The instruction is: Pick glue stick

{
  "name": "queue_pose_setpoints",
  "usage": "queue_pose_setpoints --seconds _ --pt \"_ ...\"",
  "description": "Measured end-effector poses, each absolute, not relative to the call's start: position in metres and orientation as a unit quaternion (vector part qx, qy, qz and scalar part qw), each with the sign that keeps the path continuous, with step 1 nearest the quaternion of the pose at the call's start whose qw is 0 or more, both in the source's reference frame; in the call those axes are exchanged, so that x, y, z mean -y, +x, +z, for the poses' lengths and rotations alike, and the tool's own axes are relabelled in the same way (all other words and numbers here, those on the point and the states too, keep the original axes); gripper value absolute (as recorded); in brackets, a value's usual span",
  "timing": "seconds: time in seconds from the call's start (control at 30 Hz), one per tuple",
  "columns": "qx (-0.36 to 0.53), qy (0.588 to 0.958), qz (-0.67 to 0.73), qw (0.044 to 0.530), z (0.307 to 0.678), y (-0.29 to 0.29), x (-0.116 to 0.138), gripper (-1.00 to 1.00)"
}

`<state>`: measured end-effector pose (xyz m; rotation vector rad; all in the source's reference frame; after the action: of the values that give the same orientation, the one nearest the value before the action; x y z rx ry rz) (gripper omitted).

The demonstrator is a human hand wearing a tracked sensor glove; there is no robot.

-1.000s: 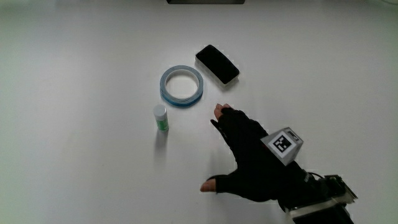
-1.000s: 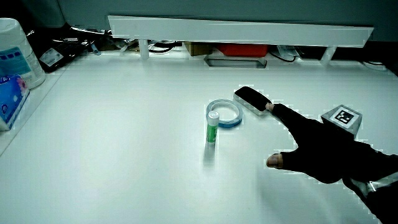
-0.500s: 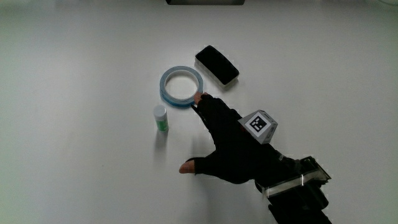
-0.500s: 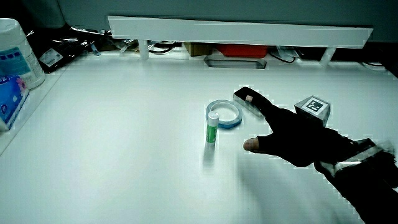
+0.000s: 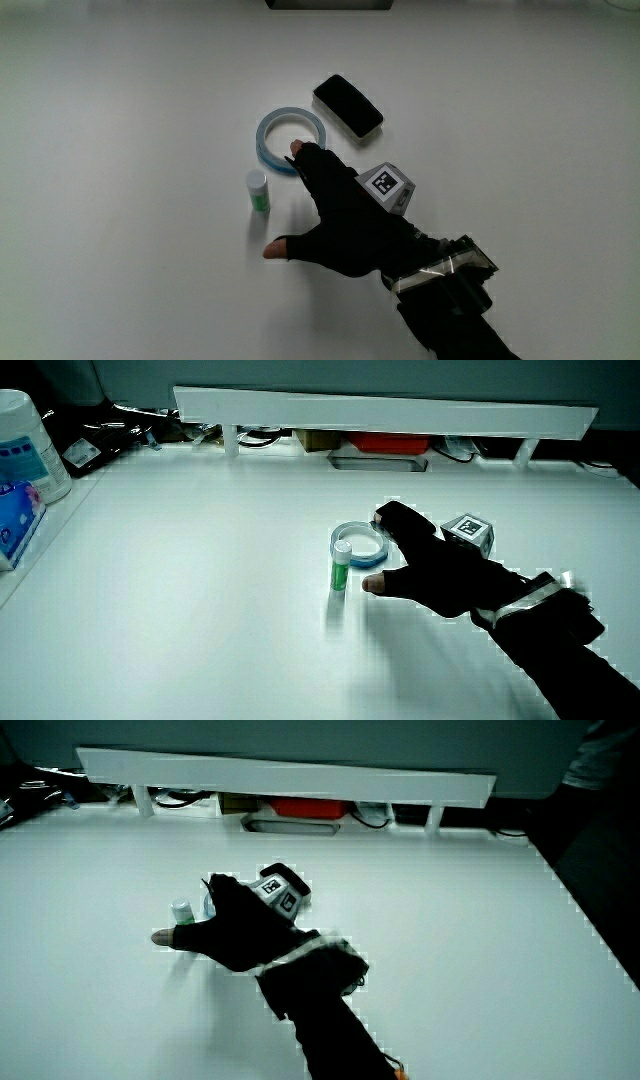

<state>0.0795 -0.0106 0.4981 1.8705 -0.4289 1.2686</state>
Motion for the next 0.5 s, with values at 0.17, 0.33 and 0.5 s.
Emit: queue_pose_setpoints --seconds 0.17,0.33,0.5 --pt "0.161 0.736 0.509 0.416 0.511 0.069 0.014 0.0" --pt "0.15 0.748 0.516 0.39 0.519 0.06 0.013 0.0" --pt "0.144 0.728 0.517 0.426 0.533 0.055 0.013 0.0"
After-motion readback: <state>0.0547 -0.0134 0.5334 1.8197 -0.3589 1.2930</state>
